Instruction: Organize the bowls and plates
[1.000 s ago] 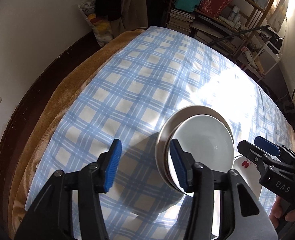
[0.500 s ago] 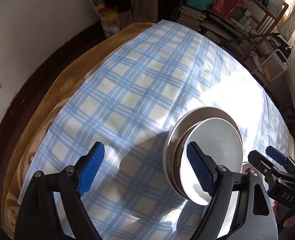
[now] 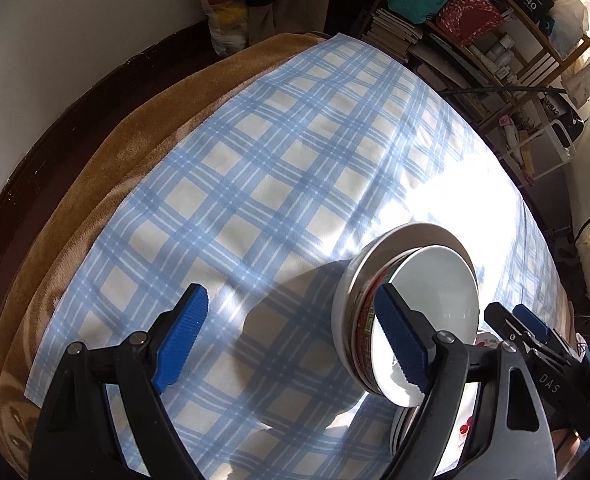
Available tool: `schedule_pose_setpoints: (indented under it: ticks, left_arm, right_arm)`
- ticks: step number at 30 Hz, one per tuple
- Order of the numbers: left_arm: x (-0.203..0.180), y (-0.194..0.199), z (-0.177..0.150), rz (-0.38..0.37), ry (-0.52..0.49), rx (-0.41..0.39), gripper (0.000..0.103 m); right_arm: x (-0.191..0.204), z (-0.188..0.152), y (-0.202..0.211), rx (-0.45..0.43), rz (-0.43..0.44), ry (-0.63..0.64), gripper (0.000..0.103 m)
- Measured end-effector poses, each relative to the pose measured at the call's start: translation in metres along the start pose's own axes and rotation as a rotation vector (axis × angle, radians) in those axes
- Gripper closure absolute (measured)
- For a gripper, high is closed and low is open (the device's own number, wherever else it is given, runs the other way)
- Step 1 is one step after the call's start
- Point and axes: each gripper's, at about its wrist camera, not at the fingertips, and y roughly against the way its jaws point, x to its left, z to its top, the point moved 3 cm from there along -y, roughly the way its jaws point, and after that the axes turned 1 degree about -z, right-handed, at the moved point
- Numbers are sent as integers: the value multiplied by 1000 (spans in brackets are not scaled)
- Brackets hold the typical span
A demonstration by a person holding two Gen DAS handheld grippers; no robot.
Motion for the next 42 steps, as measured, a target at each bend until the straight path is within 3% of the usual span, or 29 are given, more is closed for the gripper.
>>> schedule_pose_setpoints:
  ticks: [6, 18, 28, 32, 38, 42]
  left_arm:
    - [13, -4, 1, 14, 46, 18, 19]
    - [3, -27, -4, 23, 10, 87, 19]
    - [1, -29, -2, 50, -9, 72, 19]
    - [-8, -27, -2, 91, -68, 40, 19]
    - [-7, -27, -1, 74, -78, 46, 21]
    - [-12, -28, 0, 76, -101, 41, 28]
  right_arm:
    - [0, -1, -6, 5, -21, -9, 5]
    - [4, -2, -10, 17, -39, 8, 5]
    - [5, -3, -12, 20, -45, 16, 8]
    - [6, -3, -13, 35, -35, 23, 24]
    - [10, -4, -12, 44, -7, 34, 39]
    - [15, -4, -11, 58, 22, 42, 57]
